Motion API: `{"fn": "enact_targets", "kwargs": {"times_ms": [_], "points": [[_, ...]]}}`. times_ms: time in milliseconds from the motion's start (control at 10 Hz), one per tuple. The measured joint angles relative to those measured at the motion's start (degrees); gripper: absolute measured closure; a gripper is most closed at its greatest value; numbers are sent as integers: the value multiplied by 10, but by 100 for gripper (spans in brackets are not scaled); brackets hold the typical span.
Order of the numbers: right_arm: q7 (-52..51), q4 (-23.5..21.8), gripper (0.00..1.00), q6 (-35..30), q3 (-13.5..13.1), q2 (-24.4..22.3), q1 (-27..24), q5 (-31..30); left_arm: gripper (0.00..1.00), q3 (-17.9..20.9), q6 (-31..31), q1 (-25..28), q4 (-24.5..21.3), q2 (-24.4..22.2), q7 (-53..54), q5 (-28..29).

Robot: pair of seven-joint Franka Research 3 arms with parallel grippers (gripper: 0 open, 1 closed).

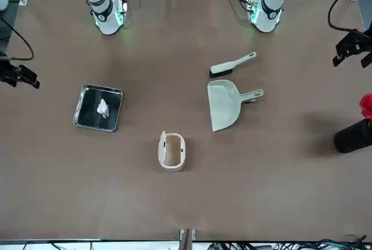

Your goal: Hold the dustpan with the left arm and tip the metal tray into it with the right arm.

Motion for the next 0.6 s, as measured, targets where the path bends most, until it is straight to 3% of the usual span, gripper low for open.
{"fn": "enact_targets", "kwargs": {"times_ms": [600], "points": [[-45,-149,0,113,-59,-11,0,12,1,-26,0,-11,-11,9,174,0]]}}
